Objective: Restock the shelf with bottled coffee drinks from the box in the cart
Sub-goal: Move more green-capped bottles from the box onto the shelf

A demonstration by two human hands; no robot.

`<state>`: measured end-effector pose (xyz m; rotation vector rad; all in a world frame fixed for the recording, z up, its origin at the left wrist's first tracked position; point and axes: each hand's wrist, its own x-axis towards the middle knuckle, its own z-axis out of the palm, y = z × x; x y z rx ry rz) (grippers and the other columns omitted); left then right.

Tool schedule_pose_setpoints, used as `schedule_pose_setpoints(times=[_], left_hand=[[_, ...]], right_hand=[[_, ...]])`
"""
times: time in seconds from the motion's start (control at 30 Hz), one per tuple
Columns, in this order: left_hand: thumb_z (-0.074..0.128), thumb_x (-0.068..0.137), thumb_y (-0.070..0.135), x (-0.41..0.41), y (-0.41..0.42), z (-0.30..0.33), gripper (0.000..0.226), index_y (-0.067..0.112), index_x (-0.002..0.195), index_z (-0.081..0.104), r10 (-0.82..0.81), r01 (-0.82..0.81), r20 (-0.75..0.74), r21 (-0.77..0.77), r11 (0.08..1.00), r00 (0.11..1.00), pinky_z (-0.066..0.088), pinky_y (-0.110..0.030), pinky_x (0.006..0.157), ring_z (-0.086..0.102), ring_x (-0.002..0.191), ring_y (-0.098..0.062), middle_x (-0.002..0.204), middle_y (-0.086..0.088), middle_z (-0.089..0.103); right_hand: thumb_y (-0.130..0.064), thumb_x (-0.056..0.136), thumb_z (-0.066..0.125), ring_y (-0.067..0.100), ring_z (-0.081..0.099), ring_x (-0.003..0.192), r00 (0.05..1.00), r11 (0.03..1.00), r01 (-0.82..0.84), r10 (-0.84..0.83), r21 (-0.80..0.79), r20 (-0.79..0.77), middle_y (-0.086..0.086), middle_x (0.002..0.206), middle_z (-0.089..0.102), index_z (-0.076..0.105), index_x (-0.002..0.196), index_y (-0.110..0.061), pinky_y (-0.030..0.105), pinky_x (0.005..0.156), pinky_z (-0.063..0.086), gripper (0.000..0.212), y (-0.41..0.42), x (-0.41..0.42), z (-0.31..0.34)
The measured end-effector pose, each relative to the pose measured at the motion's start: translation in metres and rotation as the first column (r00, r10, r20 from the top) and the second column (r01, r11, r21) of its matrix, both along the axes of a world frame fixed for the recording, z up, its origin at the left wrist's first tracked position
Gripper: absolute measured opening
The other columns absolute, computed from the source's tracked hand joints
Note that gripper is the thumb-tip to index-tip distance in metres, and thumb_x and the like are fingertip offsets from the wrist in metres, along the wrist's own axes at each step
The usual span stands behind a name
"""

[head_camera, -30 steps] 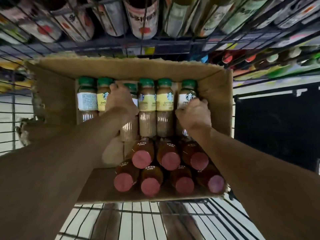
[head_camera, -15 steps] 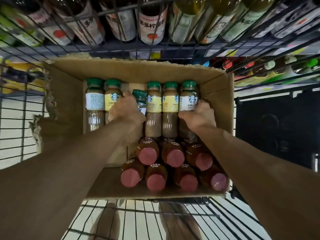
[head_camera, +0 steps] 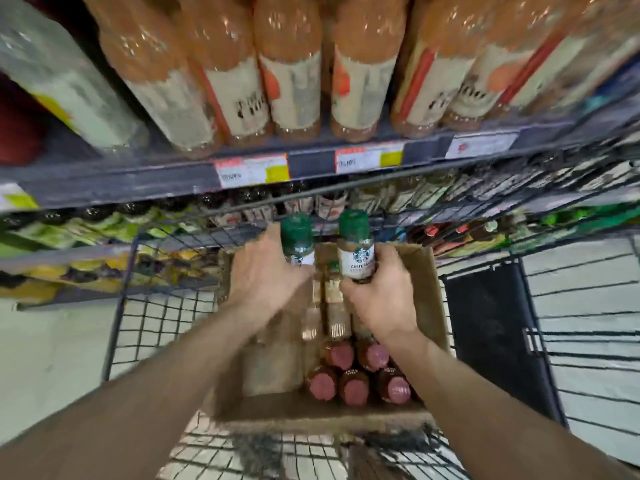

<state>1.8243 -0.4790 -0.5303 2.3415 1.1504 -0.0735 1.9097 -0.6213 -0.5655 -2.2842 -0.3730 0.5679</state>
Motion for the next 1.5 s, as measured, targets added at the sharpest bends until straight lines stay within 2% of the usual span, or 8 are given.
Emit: schedule_pose_setpoints(times=[0.13, 0.23, 0.37, 0.5, 0.8, 1.1, 1.27, 1.5], left_hand=[[0.082, 0.062, 0.043, -0.022, 0.015, 0.082, 0.051, 0.022, 0.103, 0.058, 0.090, -0.084, 0.159, -0.040, 0.996, 0.983, 0.047, -0.032, 0.069, 0.063, 0.090, -0.026, 0.095, -0.002, 0.069], [0.085, 0.063, 0.032, -0.031, 0.023, 0.142, 0.046, 0.024, 0.093, 0.052, 0.091, -0.077, 0.252, -0.064, 0.995, 0.963, 0.037, -0.028, 0.062, 0.059, 0.084, -0.022, 0.085, 0.003, 0.062], [0.086, 0.059, 0.034, -0.036, 0.040, 0.212, 0.053, 0.018, 0.100, 0.057, 0.042, -0.037, 0.334, -0.022, 0.999, 0.942, 0.051, -0.036, 0.074, 0.062, 0.093, -0.026, 0.098, -0.003, 0.068], [0.086, 0.059, 0.037, -0.040, 0.056, 0.286, 0.051, 0.021, 0.097, 0.056, -0.005, -0.013, 0.429, 0.039, 0.999, 0.903, 0.048, -0.031, 0.072, 0.059, 0.085, -0.015, 0.095, 0.007, 0.065], [0.082, 0.057, 0.045, -0.044, 0.079, 0.414, 0.047, 0.026, 0.090, 0.054, -0.147, 0.015, 0.564, 0.232, 0.973, 0.813, 0.050, -0.037, 0.072, 0.058, 0.085, -0.014, 0.091, 0.008, 0.061], [0.084, 0.060, 0.033, -0.027, 0.112, 0.477, 0.042, 0.033, 0.092, 0.057, -0.229, 0.058, 0.672, 0.267, 0.962, 0.704, 0.049, -0.019, 0.065, 0.060, 0.080, 0.005, 0.086, 0.019, 0.063], [0.083, 0.058, 0.036, -0.008, 0.134, 0.480, 0.045, 0.026, 0.093, 0.056, -0.229, 0.020, 0.662, 0.308, 0.951, 0.713, 0.053, -0.033, 0.071, 0.061, 0.082, -0.010, 0.090, 0.009, 0.061], [0.086, 0.061, 0.030, 0.012, 0.153, 0.463, 0.046, 0.027, 0.098, 0.058, -0.207, 0.022, 0.700, 0.263, 0.965, 0.684, 0.052, -0.032, 0.078, 0.061, 0.090, -0.011, 0.096, 0.011, 0.062]], right_hand=[[-0.013, 0.071, 0.076, 0.004, 0.055, 0.089, 0.998, 0.984, 0.064, -0.059, 0.167, -0.034, -0.009, 0.100, 0.062, 0.055, 0.118, -0.018, 0.010, 0.070, 0.034, 0.051, 0.012, -0.024, 0.072], [-0.017, 0.071, 0.077, 0.006, 0.057, 0.096, 0.995, 0.966, 0.093, -0.096, 0.240, 0.000, -0.007, 0.108, 0.064, 0.054, 0.125, -0.018, 0.016, 0.078, 0.039, 0.059, 0.021, -0.039, 0.118], [-0.019, 0.071, 0.076, 0.011, 0.063, 0.098, 0.988, 0.931, 0.121, -0.146, 0.343, 0.048, -0.007, 0.105, 0.066, 0.055, 0.119, -0.026, 0.030, 0.085, 0.050, 0.053, 0.036, -0.044, 0.184], [-0.023, 0.073, 0.077, 0.008, 0.060, 0.102, 0.981, 0.903, 0.067, -0.137, 0.425, 0.137, -0.009, 0.111, 0.063, 0.053, 0.125, -0.026, 0.032, 0.089, 0.050, 0.057, 0.052, -0.038, 0.252], [-0.029, 0.072, 0.077, 0.001, 0.059, 0.104, 0.931, 0.833, -0.086, -0.128, 0.546, 0.341, -0.017, 0.113, 0.060, 0.051, 0.124, -0.033, 0.032, 0.091, 0.052, 0.058, 0.091, -0.023, 0.369], [-0.032, 0.073, 0.076, 0.003, 0.057, 0.109, 0.881, 0.784, -0.215, -0.101, 0.582, 0.462, -0.016, 0.116, 0.060, 0.050, 0.128, -0.029, 0.038, 0.092, 0.053, 0.061, 0.142, -0.002, 0.439], [-0.030, 0.075, 0.076, 0.000, 0.057, 0.107, 0.875, 0.768, -0.233, -0.101, 0.597, 0.473, -0.016, 0.113, 0.061, 0.051, 0.124, -0.031, 0.035, 0.093, 0.053, 0.055, 0.162, 0.009, 0.446], [-0.025, 0.078, 0.076, -0.003, 0.056, 0.104, 0.890, 0.781, -0.222, -0.082, 0.584, 0.448, -0.016, 0.111, 0.061, 0.051, 0.123, -0.028, 0.030, 0.089, 0.052, 0.052, 0.183, 0.027, 0.443]])
